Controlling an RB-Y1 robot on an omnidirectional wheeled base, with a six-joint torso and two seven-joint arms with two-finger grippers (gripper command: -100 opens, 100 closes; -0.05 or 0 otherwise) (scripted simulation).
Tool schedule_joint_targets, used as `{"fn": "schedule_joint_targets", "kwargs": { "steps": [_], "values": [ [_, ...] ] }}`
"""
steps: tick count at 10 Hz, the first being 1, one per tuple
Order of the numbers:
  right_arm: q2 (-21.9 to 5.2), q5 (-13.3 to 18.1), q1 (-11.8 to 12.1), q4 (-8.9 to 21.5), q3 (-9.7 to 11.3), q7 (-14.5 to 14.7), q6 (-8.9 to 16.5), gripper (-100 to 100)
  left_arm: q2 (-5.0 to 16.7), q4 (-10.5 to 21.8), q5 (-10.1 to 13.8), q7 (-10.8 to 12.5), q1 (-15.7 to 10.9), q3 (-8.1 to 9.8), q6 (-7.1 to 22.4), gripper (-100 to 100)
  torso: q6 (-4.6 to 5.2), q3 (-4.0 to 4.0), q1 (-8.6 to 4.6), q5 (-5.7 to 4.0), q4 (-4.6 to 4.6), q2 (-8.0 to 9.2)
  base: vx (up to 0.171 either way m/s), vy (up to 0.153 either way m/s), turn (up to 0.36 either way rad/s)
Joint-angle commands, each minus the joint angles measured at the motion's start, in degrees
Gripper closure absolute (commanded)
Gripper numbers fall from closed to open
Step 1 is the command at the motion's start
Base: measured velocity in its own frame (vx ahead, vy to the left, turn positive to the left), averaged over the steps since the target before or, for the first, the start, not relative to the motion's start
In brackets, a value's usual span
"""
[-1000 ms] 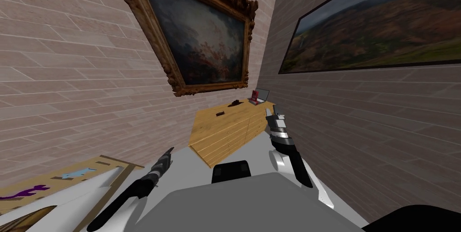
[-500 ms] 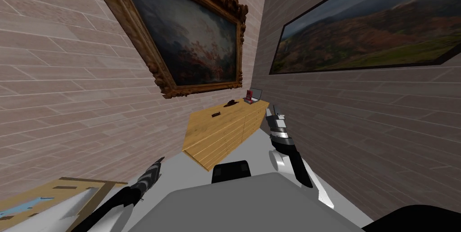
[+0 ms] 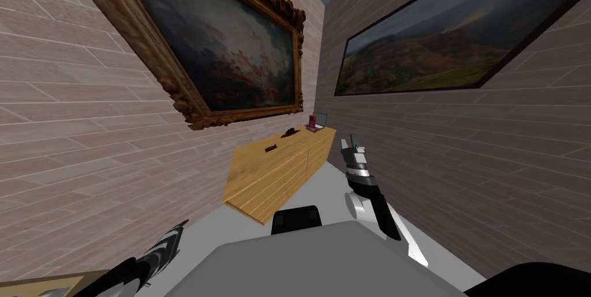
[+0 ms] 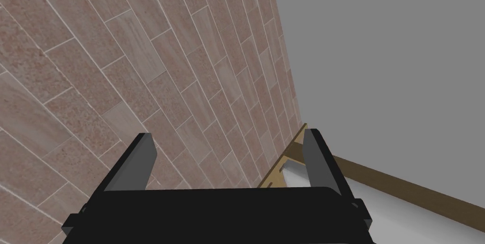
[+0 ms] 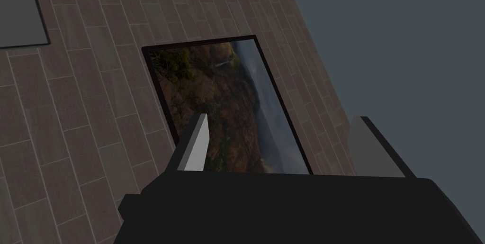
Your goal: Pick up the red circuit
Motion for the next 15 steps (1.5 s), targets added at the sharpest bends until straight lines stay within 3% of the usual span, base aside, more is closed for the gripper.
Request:
{"fn": "schedule_joint_targets", "kwargs": {
  "steps": [1,2,4,5,6,7,9,10,12,13,14,15],
  "values": [
    [0.0,0.0,0.0,0.0,0.0,0.0,0.0,0,0.56,0.79,0.36,0.22,-0.23,0.41,2.16,-100,0.0,0.0,0.0,0.0,0.0,0.0,0.0,0.0,0.0],
    [0.0,0.0,0.01,0.0,0.0,0.0,0.0,0,3.01,3.45,2.82,0.56,-0.04,2.14,4.21,-100,-0.03,0.0,0.01,0.0,0.0,0.0,0.003,-0.026,-0.336],
    [0.0,0.0,0.0,0.0,0.0,0.0,0.0,0,3.01,4.36,2.82,0.56,-0.04,2.14,5.97,-100,-0.02,-0.01,-0.02,0.0,0.0,-0.02,0.005,-0.007,-0.074],
    [0.0,0.0,0.01,0.0,-0.01,0.0,0.0,0,5.43,6.61,5.04,0.91,0.09,3.9,8.87,-100,-0.04,-0.01,0.01,0.0,0.0,-0.01,0.01,-0.024,-0.325],
    [0.0,0.0,-0.01,0.0,0.01,0.0,0.0,0,5.43,7.9,5.23,0.91,0.09,3.9,9.77,-100,0.07,-0.02,-0.04,-0.01,0.0,-0.04,0.011,-0.017,-0.224],
    [0.0,0.0,0.0,0.0,0.0,0.0,0.0,0,7.44,9.9,7.11,1.26,0.16,5.7,11.48,-100,-0.02,-0.02,-0.02,-0.01,-0.01,-0.04,0.016,-0.036,-0.443],
    [0.0,0.0,0.01,0.0,-0.01,0.0,0.0,0,7.83,11.41,7.55,1.26,0.16,5.7,13.56,-100,-0.06,-0.04,-0.04,-0.01,-0.02,-0.07,0.017,-0.013,-0.035],
    [0.0,0.0,0.01,0.0,-0.01,0.0,0.0,0,10.19,14.37,9.79,1.61,0.18,7.52,15.23,-100,-0.07,-0.02,-0.03,0.0,-0.01,-0.04,0.023,-0.03,-0.319],
    [0.0,0.0,0.01,0.0,0.0,0.0,0.0,0,10.19,14.86,9.79,1.61,0.18,7.52,17.31,-100,-0.02,-0.06,-0.06,-0.01,-0.02,-0.1,0.019,-0.014,-0.121],
    [0.0,0.0,0.01,0.0,-0.01,0.0,0.0,0,12.51,17.06,11.93,1.96,0.16,9.37,19.59,-100,-0.07,-0.03,-0.03,0.0,-0.01,-0.05,0.025,-0.036,-0.305],
    [0.0,0.0,0.0,0.0,0.0,0.0,0.0,0,12.51,18.24,11.93,1.96,0.16,9.37,21.01,-100,0.06,-0.05,-0.1,-0.03,-0.01,-0.1,0.029,-0.022,-0.227],
    [0.0,0.0,0.01,0.0,-0.01,0.0,0.0,0,14.77,19.67,13.96,2.31,0.1,11.24,22.82,-100,-0.03,-0.06,-0.07,-0.01,-0.02,-0.11,0.045,-0.035,-0.417]
  ]
}}
